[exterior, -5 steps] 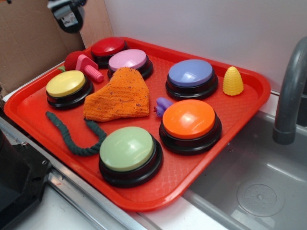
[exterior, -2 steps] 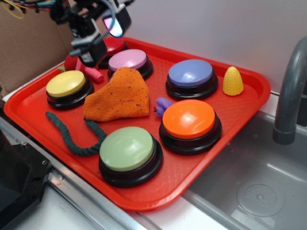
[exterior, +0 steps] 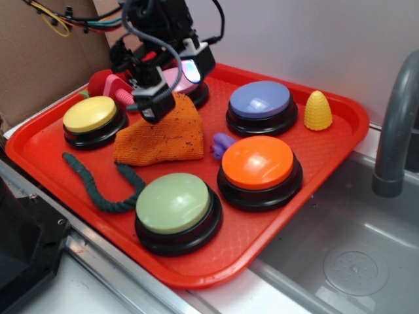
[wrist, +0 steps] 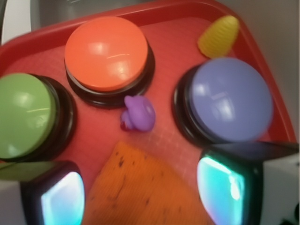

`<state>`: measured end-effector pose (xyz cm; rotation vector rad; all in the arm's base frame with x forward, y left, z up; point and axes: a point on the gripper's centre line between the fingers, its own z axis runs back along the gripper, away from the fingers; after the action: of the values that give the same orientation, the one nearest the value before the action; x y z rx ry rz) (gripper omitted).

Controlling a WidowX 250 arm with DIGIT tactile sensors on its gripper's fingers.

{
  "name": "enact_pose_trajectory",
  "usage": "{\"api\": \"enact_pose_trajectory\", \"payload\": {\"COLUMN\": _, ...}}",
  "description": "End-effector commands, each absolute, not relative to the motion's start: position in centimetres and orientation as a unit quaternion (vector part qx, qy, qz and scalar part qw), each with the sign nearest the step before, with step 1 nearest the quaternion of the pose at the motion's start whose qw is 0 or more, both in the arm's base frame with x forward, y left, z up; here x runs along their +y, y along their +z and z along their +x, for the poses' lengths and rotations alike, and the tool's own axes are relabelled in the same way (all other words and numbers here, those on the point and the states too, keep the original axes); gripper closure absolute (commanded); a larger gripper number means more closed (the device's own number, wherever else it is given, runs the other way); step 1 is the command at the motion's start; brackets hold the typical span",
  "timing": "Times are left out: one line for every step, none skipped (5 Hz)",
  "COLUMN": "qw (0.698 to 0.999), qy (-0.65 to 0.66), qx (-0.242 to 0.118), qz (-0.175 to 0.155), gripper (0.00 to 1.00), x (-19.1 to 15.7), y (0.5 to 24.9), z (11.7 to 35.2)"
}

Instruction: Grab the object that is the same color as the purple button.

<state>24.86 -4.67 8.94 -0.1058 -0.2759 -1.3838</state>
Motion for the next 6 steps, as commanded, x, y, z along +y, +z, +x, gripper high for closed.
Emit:
{"api": "enact_pose_trajectory", "payload": {"qw": 0.741, "qy": -0.661, "qx": -0.117, "qz": -0.026, "gripper": 0.0, "x": -6.9, "y": 6.4, "z": 24.6}}
{"api": "enact_pose_trajectory", "payload": {"qw": 0.729, "qy": -0.674, "qx": -0.114, "qz": -0.045, "gripper": 0.0, "x": -7.9, "y": 5.6, "z": 24.0}}
{"api": "enact_pose_trajectory", "payload": {"qw": 0.722, "qy": -0.68, "qx": -0.117, "qz": -0.057, "gripper": 0.0, "x": -8.5, "y": 5.1, "z": 23.5}}
{"api": "enact_pose_trajectory", "payload": {"qw": 0.716, "qy": -0.686, "qx": -0.121, "qz": -0.05, "gripper": 0.0, "x": -9.0, "y": 4.6, "z": 23.6}}
{"api": "enact_pose_trajectory", "payload": {"qw": 0.712, "qy": -0.691, "qx": -0.119, "qz": -0.048, "gripper": 0.0, "x": -9.2, "y": 4.1, "z": 23.9}}
{"api": "enact_pose_trajectory", "payload": {"qw": 0.709, "qy": -0.693, "qx": -0.123, "qz": -0.041, "gripper": 0.0, "x": -9.3, "y": 4.1, "z": 24.4}}
